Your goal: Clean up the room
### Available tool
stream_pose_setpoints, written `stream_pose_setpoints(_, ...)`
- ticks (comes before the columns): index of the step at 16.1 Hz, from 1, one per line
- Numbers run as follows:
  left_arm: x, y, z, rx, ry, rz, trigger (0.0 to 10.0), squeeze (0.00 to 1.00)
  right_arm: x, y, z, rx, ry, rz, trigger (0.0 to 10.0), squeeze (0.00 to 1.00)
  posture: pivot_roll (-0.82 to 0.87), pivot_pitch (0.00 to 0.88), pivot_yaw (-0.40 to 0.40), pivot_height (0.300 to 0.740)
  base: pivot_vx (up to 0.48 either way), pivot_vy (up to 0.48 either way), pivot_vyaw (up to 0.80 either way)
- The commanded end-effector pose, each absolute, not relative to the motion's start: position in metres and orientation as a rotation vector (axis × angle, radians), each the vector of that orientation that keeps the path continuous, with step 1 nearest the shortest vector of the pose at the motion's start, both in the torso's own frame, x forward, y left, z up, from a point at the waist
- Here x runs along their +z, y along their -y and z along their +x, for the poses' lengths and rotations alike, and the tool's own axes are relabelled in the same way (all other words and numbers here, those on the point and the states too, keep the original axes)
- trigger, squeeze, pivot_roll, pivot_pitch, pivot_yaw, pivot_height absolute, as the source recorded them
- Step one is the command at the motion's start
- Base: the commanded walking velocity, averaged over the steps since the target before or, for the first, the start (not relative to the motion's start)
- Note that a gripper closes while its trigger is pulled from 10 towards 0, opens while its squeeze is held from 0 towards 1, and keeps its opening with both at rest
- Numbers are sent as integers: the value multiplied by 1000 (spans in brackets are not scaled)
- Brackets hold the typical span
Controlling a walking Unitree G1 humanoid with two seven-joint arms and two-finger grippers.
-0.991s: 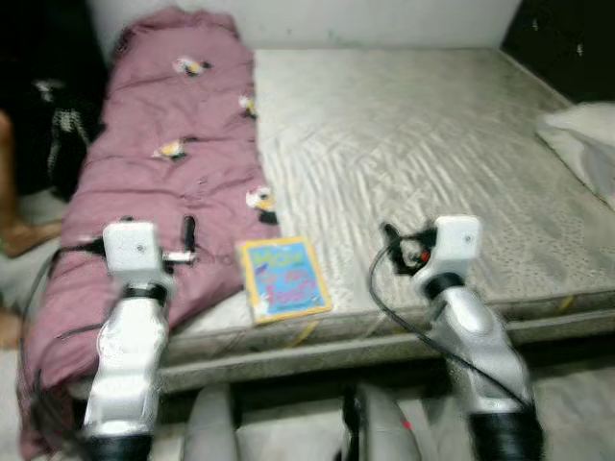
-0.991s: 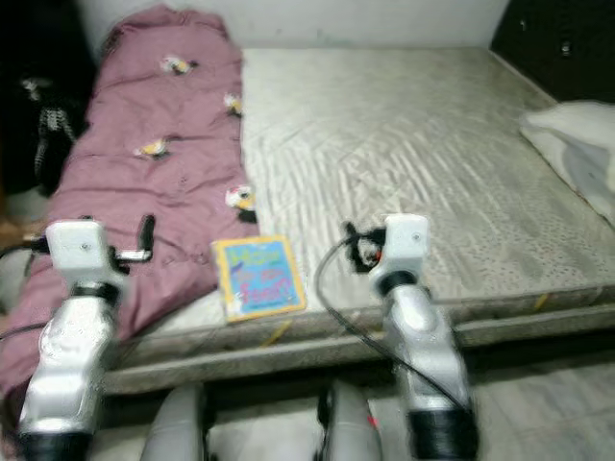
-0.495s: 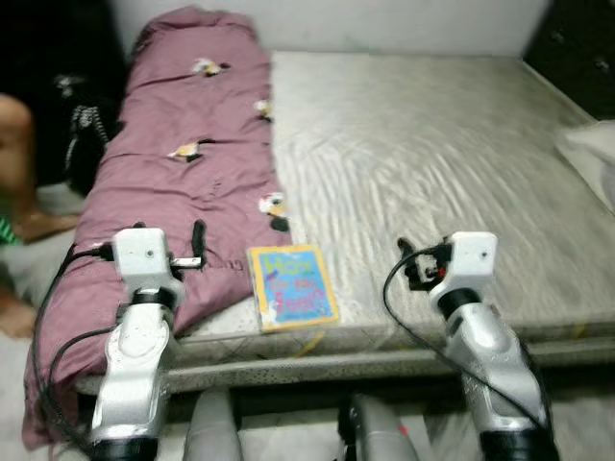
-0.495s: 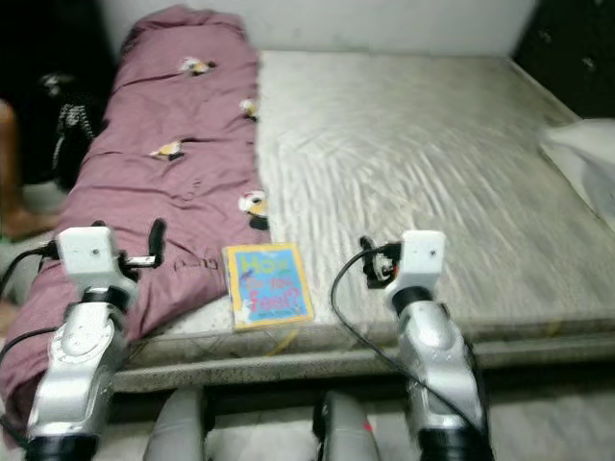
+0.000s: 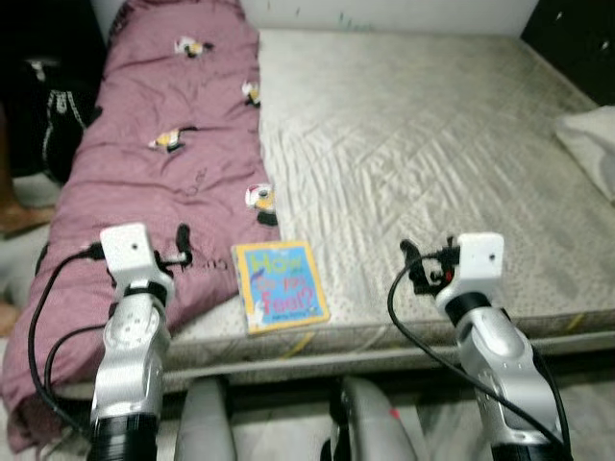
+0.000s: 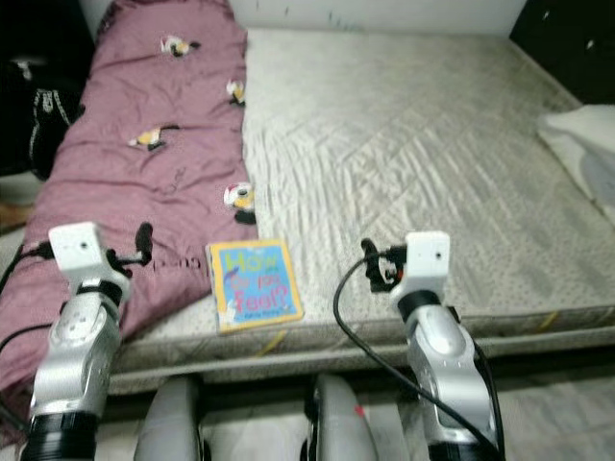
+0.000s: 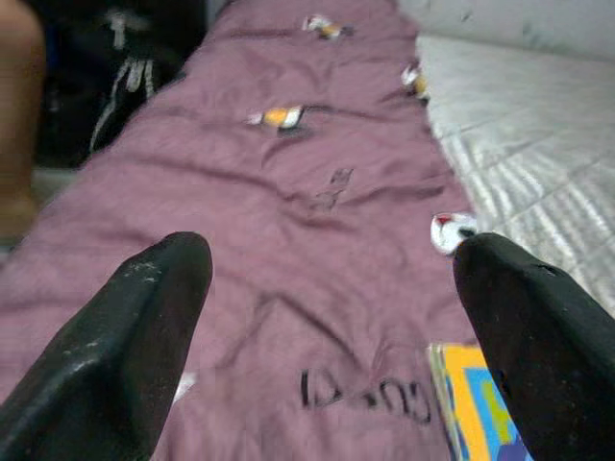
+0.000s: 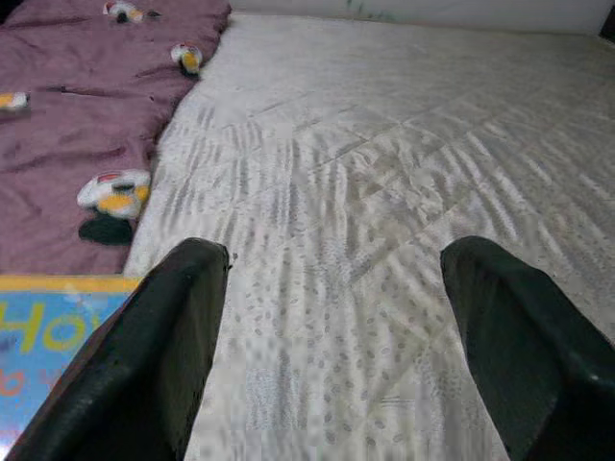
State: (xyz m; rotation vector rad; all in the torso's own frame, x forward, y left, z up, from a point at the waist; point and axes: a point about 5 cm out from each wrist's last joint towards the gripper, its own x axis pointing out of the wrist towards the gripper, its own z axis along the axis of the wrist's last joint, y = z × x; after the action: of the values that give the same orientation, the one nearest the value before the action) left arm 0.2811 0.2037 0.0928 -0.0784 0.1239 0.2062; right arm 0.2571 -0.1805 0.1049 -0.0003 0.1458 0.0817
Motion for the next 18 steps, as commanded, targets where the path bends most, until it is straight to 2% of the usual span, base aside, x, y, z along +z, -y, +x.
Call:
stream_pose_setpoints(1,88,-205,283,218,-158,-103,10000,0,106,183,254,74,-150,-10,10000,0,-101,70,-66,565,0,0,0)
stream_pose_setpoints(2,88,-202,287,199,-167,-104,10000,0,109,185,254,75,-142,-27,10000,0,-114,62,-60,551,0,0,0)
stream_pose_setpoints(6,84,-193,298,189,-189,-128,10000,0,110,197,255,36,-144,-45,10000,0,-115,47,-52,551,0,0,0)
stream_pose_setpoints(8,80,-192,305,191,-194,-145,10000,0,109,198,253,33,-147,-47,10000,0,-127,46,-62,546,0,0,0)
stream_pose_setpoints(11,72,-190,320,186,-237,-173,10000,0,110,196,250,58,-155,-65,10000,0,-151,46,-88,506,0,0,0)
stream_pose_setpoints(16,59,-189,329,191,-305,-177,10000,0,117,203,251,63,-147,-93,10000,0,-184,59,-96,506,0,0,0)
stream_pose_setpoints(18,57,-187,329,190,-316,-180,10000,0,119,204,253,68,-135,-92,10000,0,-188,64,-99,486,0,0,0)
